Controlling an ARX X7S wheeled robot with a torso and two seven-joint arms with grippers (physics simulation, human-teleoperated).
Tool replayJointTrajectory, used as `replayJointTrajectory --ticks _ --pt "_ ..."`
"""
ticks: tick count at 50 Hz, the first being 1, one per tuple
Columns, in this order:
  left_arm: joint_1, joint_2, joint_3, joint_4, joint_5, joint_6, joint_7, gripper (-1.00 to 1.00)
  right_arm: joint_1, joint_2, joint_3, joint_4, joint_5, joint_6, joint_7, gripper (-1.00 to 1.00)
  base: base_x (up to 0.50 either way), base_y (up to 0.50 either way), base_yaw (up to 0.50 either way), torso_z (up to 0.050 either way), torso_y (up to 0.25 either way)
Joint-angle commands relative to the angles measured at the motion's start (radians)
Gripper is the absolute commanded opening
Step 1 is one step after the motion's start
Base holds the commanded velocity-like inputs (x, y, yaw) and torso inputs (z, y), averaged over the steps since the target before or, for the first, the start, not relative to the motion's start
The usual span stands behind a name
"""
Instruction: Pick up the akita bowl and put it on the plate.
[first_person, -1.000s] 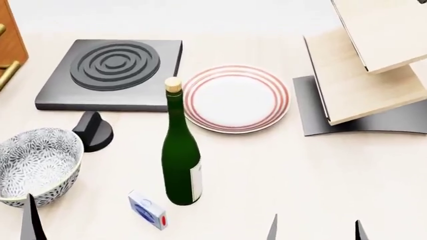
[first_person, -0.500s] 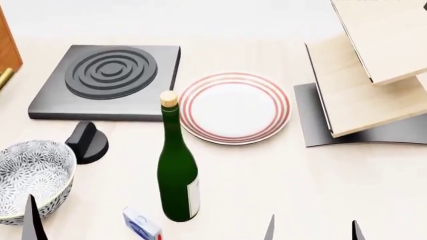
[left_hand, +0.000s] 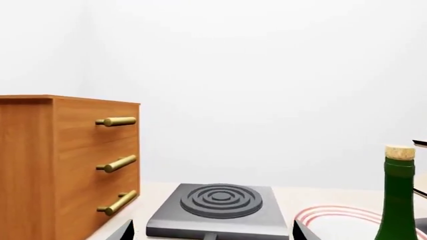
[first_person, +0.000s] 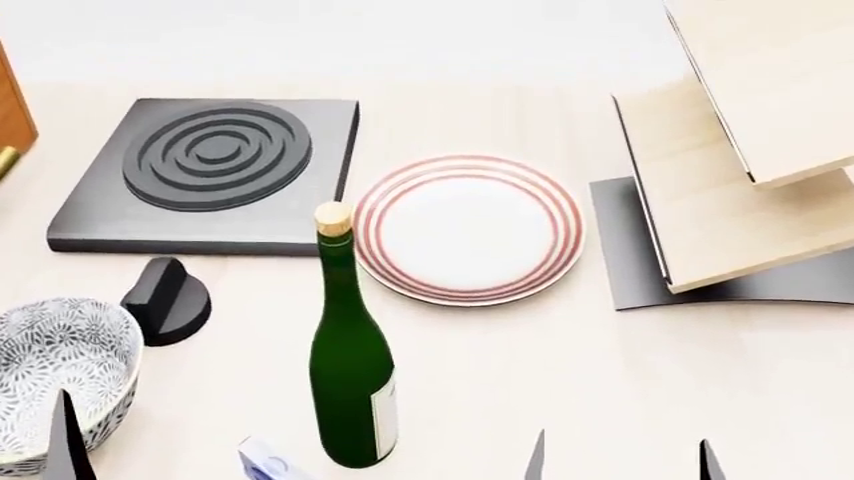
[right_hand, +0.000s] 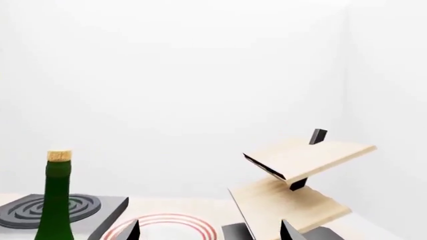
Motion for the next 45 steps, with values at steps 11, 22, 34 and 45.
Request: replayJointTrajectory --ticks 11,22,34,45 --pt "-0.002 -0.009 0.011 -0.013 -0.006 0.009 -0.010 1.00 -0.002 0.010 -0.025 0.000 -0.023 -0.005 0.015 1.00 0.18 0.00 0.00 0.000 0.000" --pt "-0.004 -0.014 0.014 -0.014 -0.007 0.010 -0.017 1.00 0.001 0.016 -0.029 -0.007 -0.021 -0.002 0.021 1.00 0.16 0.00 0.00 0.000 0.000" --pt "-0.005 -0.019 0.020 -0.016 -0.009 0.011 -0.023 1.00 0.003 0.023 -0.034 -0.021 -0.022 0.004 0.028 1.00 0.15 0.00 0.00 0.000 0.000" --pt "-0.007 -0.024 0.024 -0.016 -0.012 0.011 -0.029 1.00 0.005 0.029 -0.037 -0.038 -0.021 0.012 0.035 1.00 0.14 0.00 0.00 0.000 0.000"
